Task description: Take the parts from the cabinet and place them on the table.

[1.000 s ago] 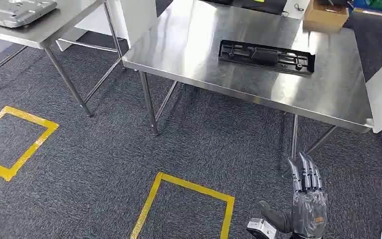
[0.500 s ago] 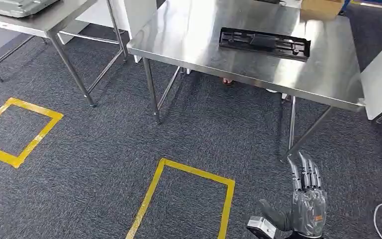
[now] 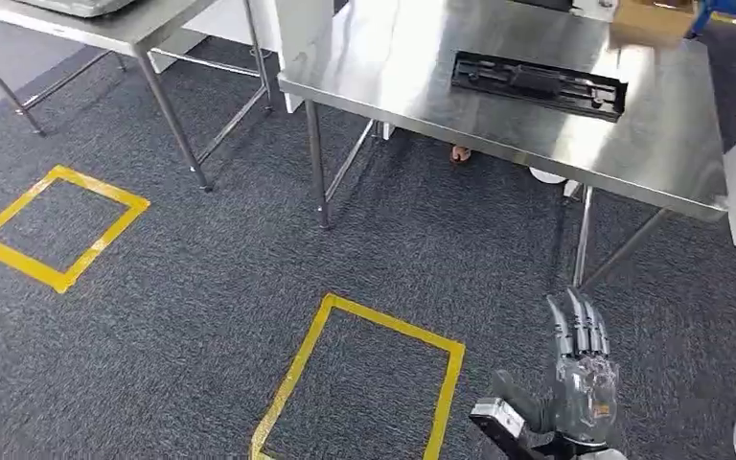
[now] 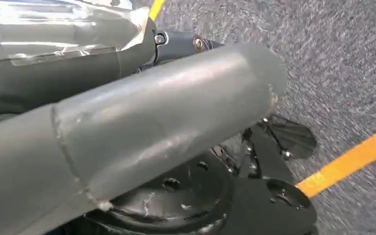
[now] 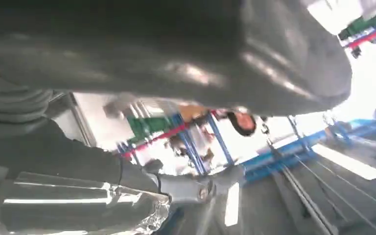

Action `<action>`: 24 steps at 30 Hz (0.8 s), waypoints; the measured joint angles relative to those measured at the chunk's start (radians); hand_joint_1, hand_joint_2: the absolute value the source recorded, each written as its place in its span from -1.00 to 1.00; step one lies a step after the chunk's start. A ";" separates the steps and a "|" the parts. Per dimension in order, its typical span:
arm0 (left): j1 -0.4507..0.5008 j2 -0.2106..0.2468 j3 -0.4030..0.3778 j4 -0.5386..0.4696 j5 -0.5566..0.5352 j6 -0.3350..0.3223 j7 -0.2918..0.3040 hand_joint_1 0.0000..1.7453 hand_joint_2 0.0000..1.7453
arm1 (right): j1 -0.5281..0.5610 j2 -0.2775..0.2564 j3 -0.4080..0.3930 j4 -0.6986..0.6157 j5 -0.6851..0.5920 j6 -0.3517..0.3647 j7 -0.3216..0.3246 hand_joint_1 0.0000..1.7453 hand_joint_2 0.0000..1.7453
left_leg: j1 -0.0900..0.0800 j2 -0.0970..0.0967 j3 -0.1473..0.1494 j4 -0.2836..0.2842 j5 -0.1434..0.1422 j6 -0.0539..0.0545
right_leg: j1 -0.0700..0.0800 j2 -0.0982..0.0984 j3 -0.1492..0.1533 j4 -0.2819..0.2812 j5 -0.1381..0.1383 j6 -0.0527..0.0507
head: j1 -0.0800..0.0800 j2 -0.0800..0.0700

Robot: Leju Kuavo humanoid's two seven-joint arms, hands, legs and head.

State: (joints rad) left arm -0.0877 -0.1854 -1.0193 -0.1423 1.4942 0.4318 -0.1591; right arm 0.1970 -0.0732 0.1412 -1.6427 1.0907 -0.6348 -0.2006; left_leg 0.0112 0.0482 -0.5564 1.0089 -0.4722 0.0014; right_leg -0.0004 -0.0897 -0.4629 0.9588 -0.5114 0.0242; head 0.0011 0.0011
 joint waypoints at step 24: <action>-0.003 -0.008 -0.029 0.000 -0.004 0.128 0.097 -1.00 -1.00 | -0.322 0.095 -0.335 1.283 0.056 0.131 0.163 -1.00 -1.00 | 0.000 -0.051 -0.168 0.273 -0.089 -0.004 | -0.011 0.035 -0.038 0.007 0.026 -0.030 | -0.003 0.000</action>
State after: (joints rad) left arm -0.0908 -0.1930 -1.0483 -0.1423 1.4900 0.5599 -0.0618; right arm -0.1253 0.0213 -0.1942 -0.3597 1.1462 -0.5041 -0.0372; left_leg 0.0109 -0.0032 -0.7241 1.2822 -0.5615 -0.0023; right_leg -0.0115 -0.0549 -0.5005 0.9658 -0.4856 -0.0058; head -0.0019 0.0008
